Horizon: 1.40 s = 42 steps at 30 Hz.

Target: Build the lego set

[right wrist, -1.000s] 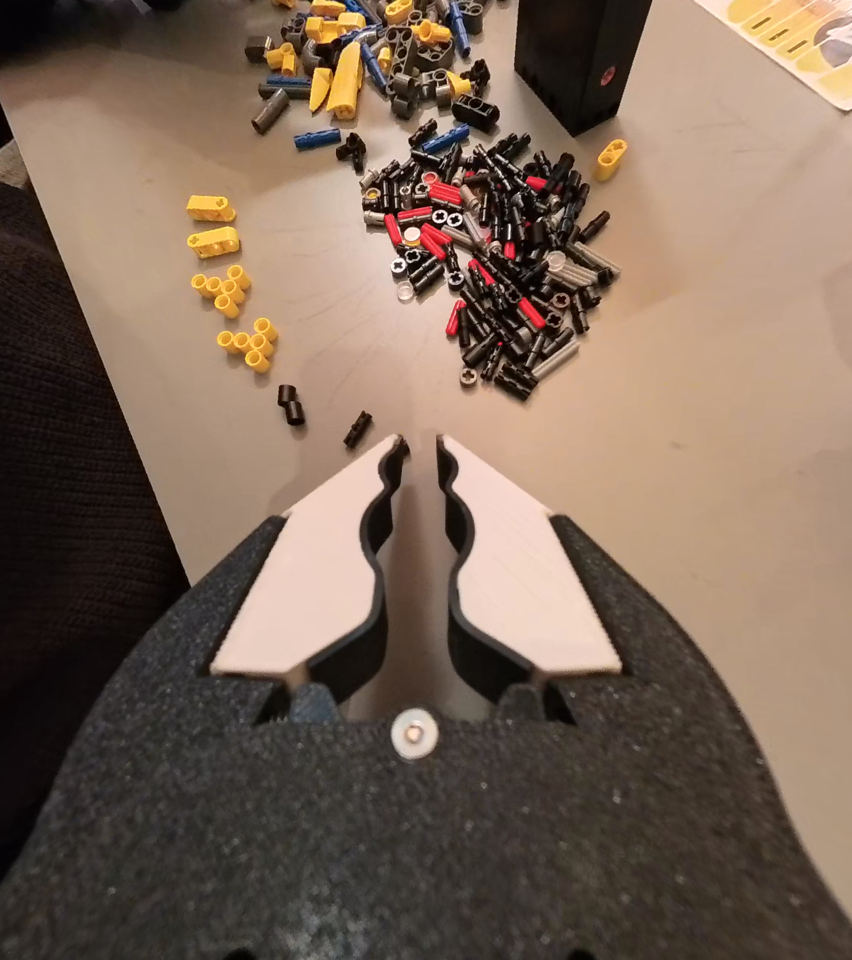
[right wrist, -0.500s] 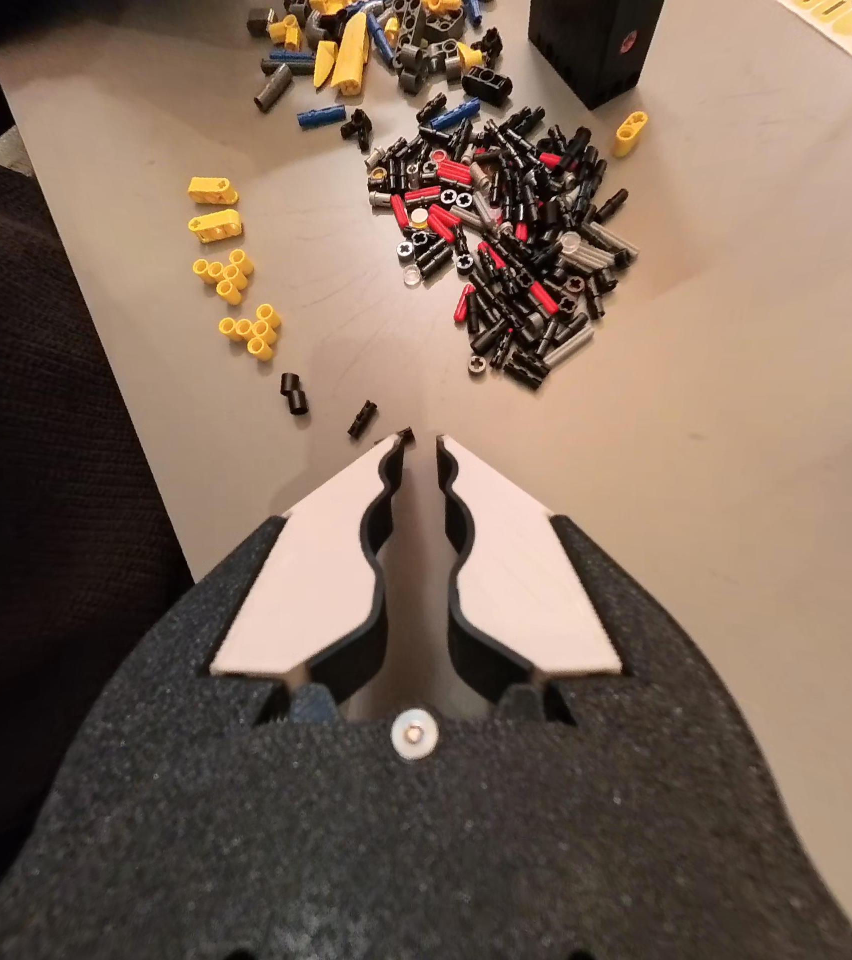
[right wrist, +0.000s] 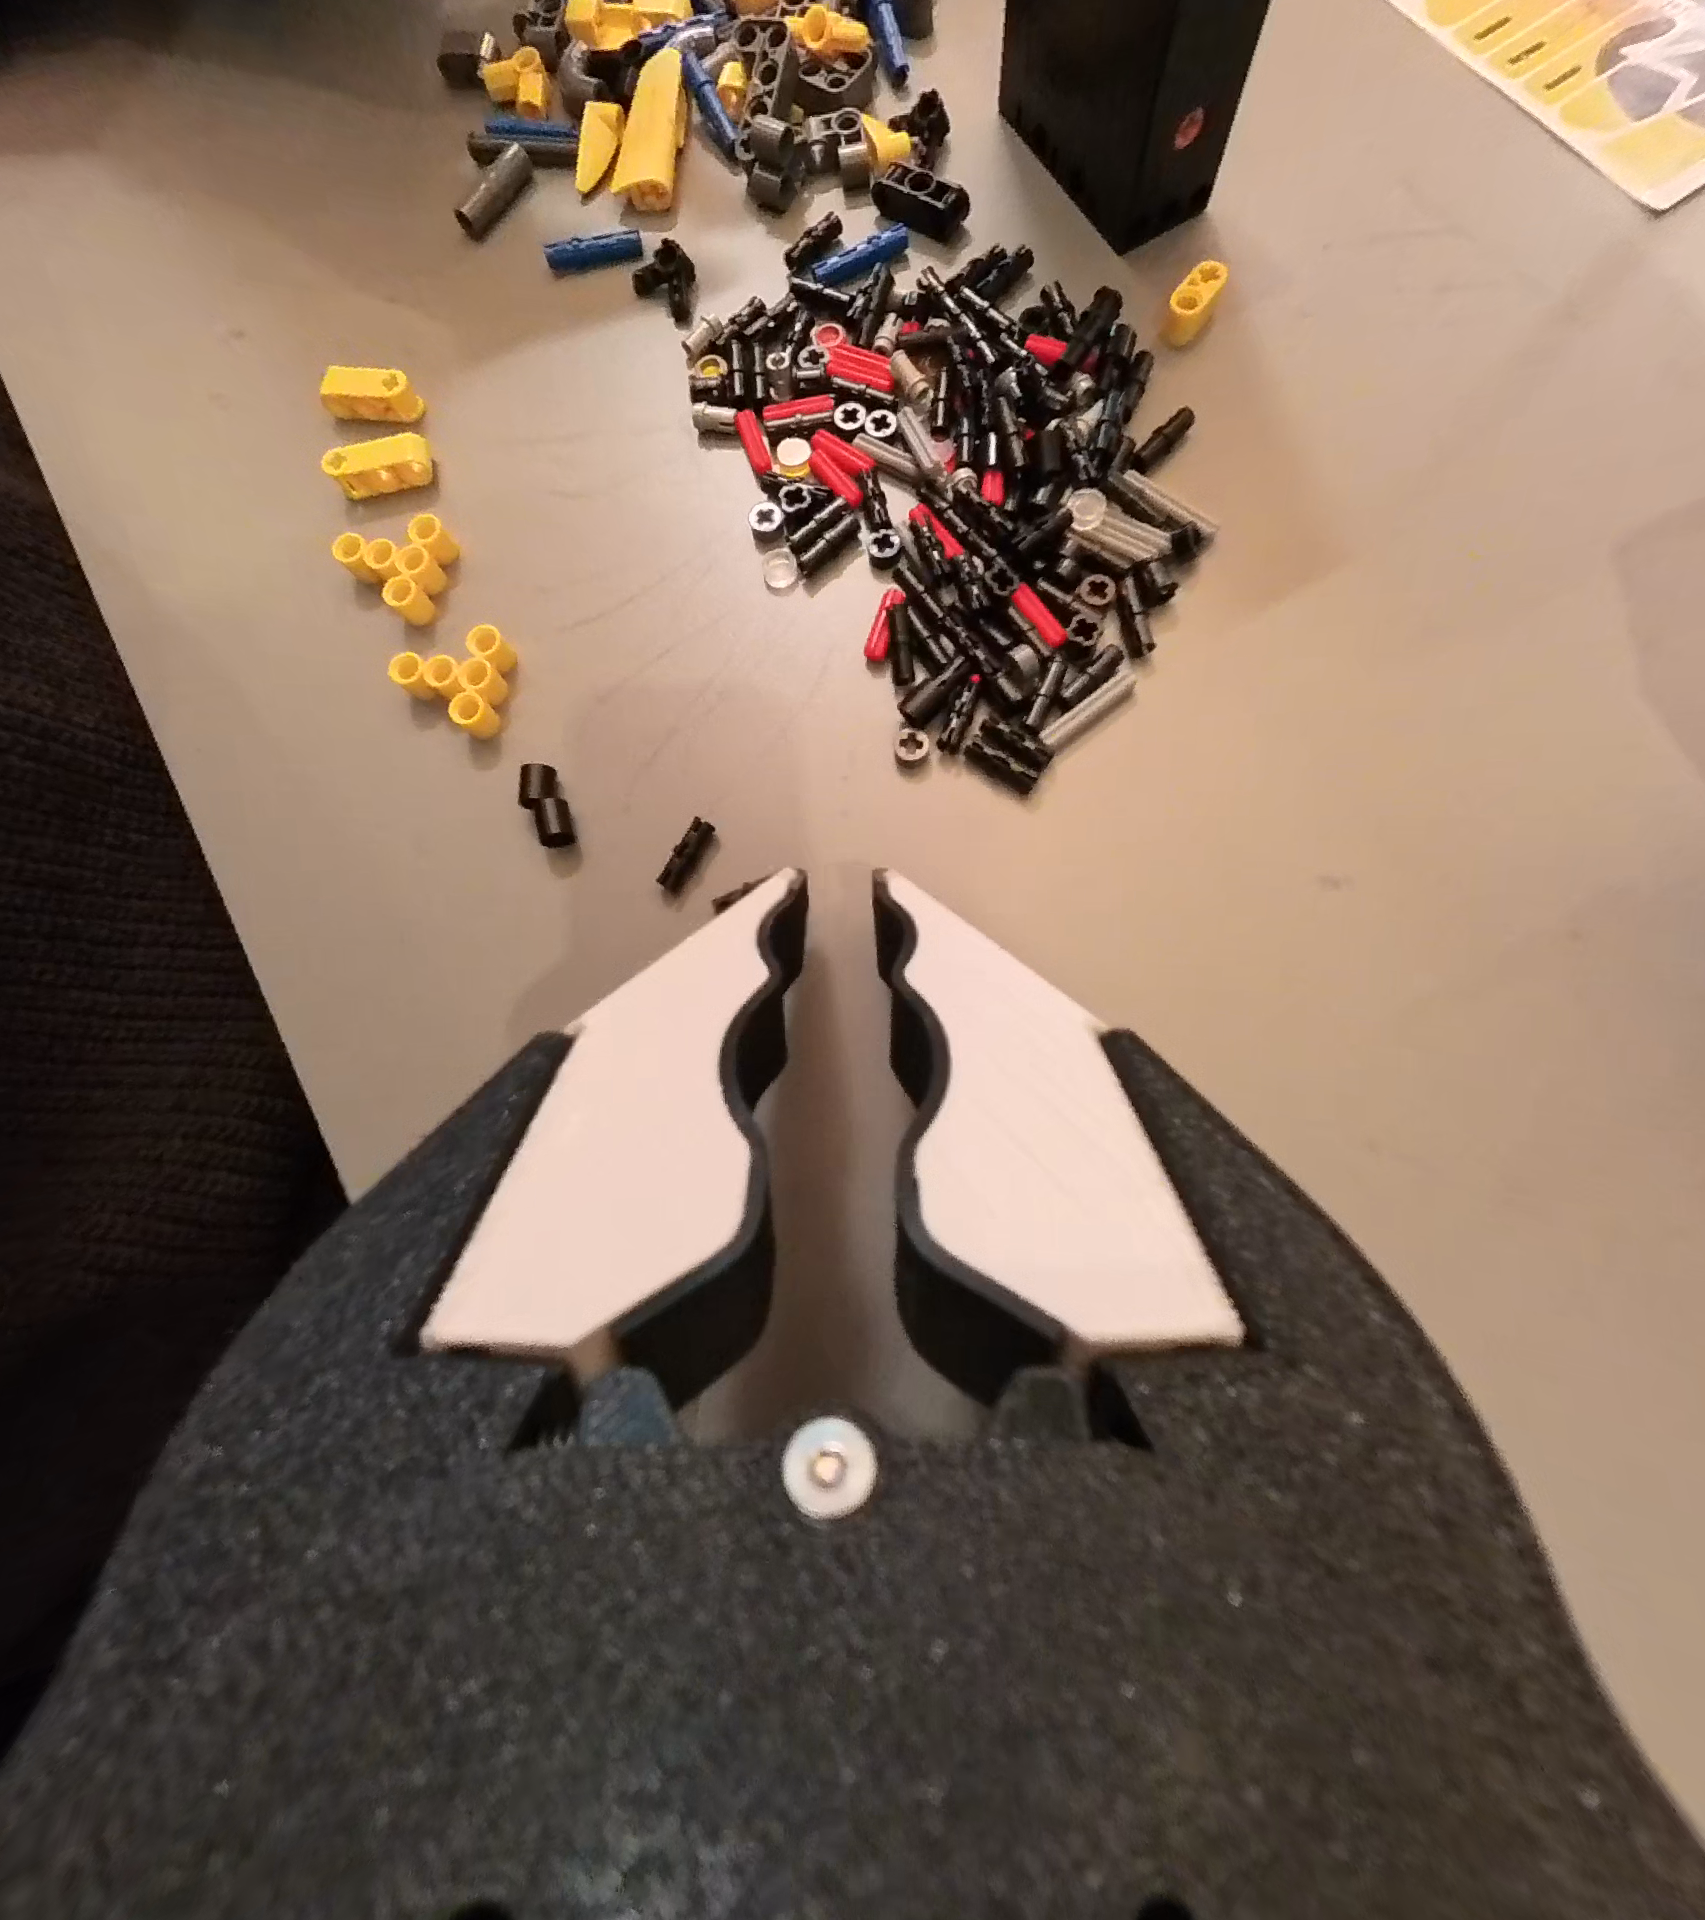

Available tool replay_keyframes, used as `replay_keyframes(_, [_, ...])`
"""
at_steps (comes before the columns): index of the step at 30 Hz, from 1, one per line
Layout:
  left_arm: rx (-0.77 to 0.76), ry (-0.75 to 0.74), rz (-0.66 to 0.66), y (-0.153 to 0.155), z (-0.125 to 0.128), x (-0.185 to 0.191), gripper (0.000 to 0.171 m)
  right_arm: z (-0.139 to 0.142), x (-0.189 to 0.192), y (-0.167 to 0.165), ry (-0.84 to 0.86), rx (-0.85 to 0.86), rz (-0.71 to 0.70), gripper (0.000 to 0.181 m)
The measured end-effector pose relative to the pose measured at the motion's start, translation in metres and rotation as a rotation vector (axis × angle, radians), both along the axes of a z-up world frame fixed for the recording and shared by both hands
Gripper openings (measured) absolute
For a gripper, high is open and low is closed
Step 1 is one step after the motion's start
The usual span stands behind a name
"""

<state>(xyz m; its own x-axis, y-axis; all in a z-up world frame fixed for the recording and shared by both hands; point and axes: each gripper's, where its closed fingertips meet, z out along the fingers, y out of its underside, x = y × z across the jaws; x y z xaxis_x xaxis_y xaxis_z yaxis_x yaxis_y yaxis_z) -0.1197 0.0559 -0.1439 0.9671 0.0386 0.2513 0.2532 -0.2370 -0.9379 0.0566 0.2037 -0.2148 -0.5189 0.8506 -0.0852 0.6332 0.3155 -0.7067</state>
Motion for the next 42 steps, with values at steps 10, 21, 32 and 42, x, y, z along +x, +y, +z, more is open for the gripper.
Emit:
replay_keyframes(10, [-0.003,0.000,0.000,0.000,0.000,0.000,0.011,0.010,-0.025,-0.002,0.090,0.030,-0.081,0.013])
replay_keyframes(21, [-0.006,0.007,-0.001,0.000,-0.001,0.001,0.011,0.003,-0.060,-0.045,0.091,-0.009,-0.047,0.007])
replay_keyframes(32, [-0.007,0.021,-0.003,0.000,0.000,0.002,0.011,-0.005,-0.064,-0.044,0.043,0.020,-0.056,0.007])
replay_keyframes(42, [-0.007,0.021,-0.002,0.000,0.000,0.002,0.011,-0.005,-0.065,-0.043,0.017,0.011,-0.063,0.004])
